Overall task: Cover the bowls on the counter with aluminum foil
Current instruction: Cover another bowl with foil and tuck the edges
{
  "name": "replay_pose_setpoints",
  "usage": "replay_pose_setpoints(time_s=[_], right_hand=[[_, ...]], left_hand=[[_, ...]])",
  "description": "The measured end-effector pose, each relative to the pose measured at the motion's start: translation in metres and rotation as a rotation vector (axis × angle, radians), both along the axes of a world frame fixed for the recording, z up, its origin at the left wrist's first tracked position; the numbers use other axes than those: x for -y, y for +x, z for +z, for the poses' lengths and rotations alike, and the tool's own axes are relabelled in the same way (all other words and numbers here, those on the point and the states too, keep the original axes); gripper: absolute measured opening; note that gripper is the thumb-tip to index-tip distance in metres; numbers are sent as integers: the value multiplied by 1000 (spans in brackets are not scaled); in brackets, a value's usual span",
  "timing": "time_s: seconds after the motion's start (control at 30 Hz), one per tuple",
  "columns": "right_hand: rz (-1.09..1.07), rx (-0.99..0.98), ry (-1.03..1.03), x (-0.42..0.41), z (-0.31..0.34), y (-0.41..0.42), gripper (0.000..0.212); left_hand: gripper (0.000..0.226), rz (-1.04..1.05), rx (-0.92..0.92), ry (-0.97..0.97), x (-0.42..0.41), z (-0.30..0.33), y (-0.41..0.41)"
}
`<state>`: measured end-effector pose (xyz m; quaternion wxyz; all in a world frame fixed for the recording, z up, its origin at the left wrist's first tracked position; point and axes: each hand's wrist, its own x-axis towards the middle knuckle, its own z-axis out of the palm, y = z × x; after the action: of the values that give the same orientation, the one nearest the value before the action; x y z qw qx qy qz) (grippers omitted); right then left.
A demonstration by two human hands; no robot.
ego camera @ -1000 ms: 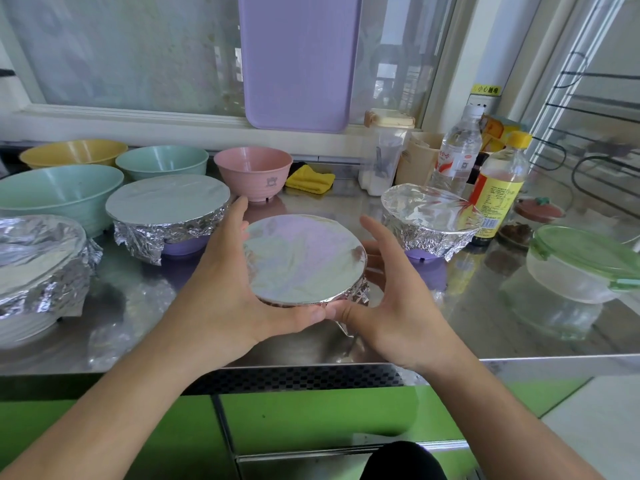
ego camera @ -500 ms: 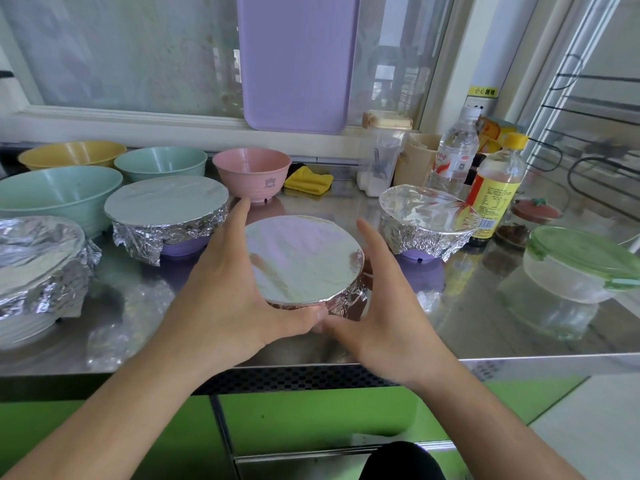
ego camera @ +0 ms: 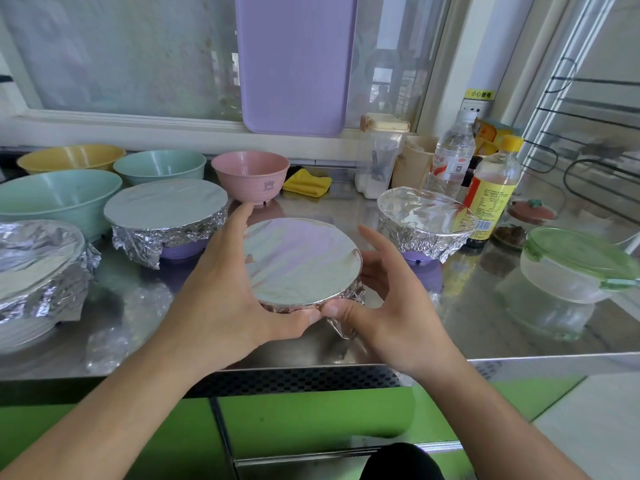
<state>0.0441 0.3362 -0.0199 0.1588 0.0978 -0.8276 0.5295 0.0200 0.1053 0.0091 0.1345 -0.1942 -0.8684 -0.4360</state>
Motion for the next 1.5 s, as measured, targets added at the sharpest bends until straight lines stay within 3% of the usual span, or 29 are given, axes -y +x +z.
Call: replay_pose_setpoints(time_s=[0.37, 0.5, 0.73, 0.83, 0.93, 1.03, 1.13, 1.23, 1.3, 1.5], right_hand=[[51, -7, 106, -7, 14, -1, 98], [195, 93, 52, -1, 21, -5, 84], [130, 60, 4, 4, 13, 3, 75], [78, 40, 25, 1, 11, 6, 75], [33, 50, 58, -2, 9, 8, 67], [-23, 52, 48, -1, 4, 9, 47], [-160, 13, 32, 5, -1, 13, 29], [-289, -133, 200, 10, -8, 14, 17], [-346, -198, 313, 10, -13, 13, 21], [-378, -293, 321, 5, -17, 10, 11]], left_hand=[[169, 6, 173, 117, 12, 2, -3], [156, 8, 184, 219, 5, -3, 4], [136, 6, 207, 225, 7, -11, -5], [151, 8, 218, 231, 8, -5, -2], [136, 19, 203, 197, 8, -4, 2], [157, 40, 164, 169, 4, -5, 2], [162, 33, 141, 192, -1, -3, 3], [155, 26, 159, 212, -2, -6, 1], [155, 31, 177, 230, 0, -8, -1], [152, 56, 197, 188, 0, -5, 4]])
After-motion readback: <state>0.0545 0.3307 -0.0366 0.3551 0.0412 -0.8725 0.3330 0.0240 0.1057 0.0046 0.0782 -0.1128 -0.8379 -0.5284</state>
